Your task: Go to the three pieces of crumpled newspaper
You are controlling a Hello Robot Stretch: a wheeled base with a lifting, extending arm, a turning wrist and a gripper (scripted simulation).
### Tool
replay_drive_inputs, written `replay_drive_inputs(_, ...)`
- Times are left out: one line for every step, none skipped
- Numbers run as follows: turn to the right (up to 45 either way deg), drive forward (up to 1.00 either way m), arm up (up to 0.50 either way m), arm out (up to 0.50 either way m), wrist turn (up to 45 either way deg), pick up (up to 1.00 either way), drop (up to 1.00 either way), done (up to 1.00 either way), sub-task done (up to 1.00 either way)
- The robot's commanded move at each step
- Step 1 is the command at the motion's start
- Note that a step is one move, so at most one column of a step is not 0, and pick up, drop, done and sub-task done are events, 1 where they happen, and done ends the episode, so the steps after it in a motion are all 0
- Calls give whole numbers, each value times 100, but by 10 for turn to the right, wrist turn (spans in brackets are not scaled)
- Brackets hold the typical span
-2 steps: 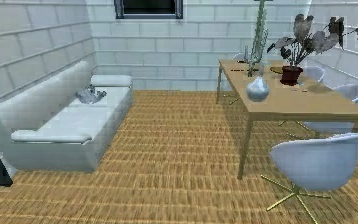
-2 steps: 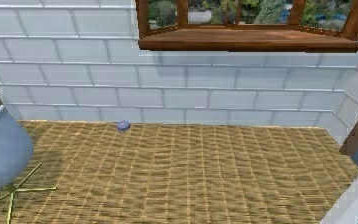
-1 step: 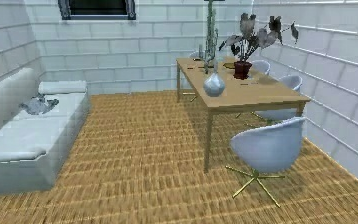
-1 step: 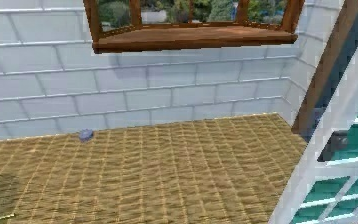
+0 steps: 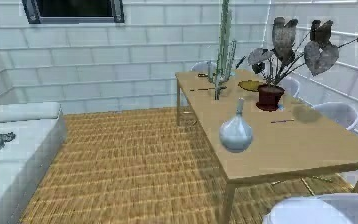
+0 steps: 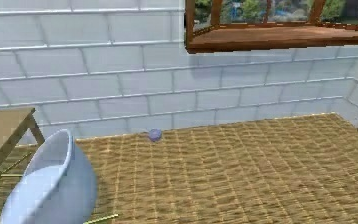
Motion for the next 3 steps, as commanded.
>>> replay_drive_inputs(-300, 0, 0, 0, 0, 0, 0, 0, 0)
replay_drive_inputs(0, 100, 0, 0, 0, 0, 0, 0, 0)
replay_drive_inputs(-60, 0, 0, 0, 0, 0, 0, 0, 0)
